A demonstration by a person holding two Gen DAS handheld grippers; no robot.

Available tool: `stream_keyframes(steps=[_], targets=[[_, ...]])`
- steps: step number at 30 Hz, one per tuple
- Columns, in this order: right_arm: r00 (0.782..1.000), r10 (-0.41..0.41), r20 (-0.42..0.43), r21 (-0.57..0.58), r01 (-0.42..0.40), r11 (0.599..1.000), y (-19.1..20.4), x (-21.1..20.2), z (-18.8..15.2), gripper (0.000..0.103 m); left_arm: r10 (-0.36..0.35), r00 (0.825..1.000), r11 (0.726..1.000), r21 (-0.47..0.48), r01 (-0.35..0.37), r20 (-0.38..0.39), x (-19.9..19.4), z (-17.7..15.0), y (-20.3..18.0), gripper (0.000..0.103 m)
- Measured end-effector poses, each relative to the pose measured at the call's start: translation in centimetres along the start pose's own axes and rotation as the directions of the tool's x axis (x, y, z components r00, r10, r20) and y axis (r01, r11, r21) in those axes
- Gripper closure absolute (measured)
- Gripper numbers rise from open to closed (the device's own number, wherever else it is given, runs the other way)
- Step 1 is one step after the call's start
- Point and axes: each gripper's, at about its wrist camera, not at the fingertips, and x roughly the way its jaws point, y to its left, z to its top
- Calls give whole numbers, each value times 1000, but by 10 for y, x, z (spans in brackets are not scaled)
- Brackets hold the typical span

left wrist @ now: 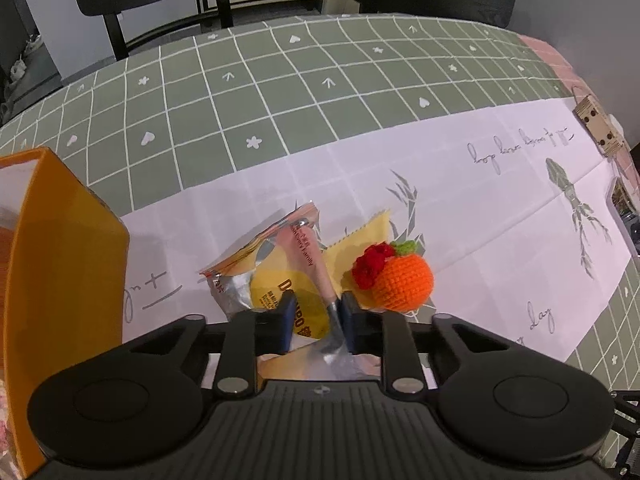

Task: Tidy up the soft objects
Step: 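Grasp the snack packet with the left gripper while the right grasps the white cloth, then lift the snack packet and white cloth and carry both over the orange box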

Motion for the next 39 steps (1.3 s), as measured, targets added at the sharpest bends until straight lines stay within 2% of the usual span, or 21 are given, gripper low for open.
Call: stream_keyframes(steps=[4,7,12,22,26,27,28,29,31,34,39], targets=[[1000,-4,3,-4,4,1000,1,0,0,76,15,1000,1000,25,-15,22,-11,-1,-2,101],[1000,-8,2,-6,8,1000,1,0,-1,77,36,999,999,35,-37,32,-18,-2,-1,102],[1000,-22,4,-14,22,1000,2,-4,1,86,43,997,999,19,-45,60,-31,-5,7,103],[997,-51,50,7,50,999,-4,-20,7,88,37,991,999,-4,-37,131,-71,-11,22,103],[997,-57,61,4,57,998,-3,-25,8,88,52,991,999,0,-53,124,-75,-13,20,102],[996,-58,61,0,58,998,-2,-25,8,88,73,988,997,-20,-71,139,-73,-13,20,99],[996,-58,60,-6,59,998,-1,-25,8,88,96,985,995,-38,-92,142,-69,-13,21,82],[996,-58,60,-10,59,998,0,-25,8,88,103,987,994,-52,-97,125,-62,-13,22,49],[997,-55,58,-15,56,998,2,-24,8,88,93,992,994,-73,-87,88,-44,-13,24,13],[997,-49,58,-22,50,999,3,-25,7,88,52,998,994,-101,-48,37,-21,-14,27,12],[998,-30,60,-16,31,999,1,-26,8,87,72,997,992,-105,-76,-39,12,-14,26,12]])
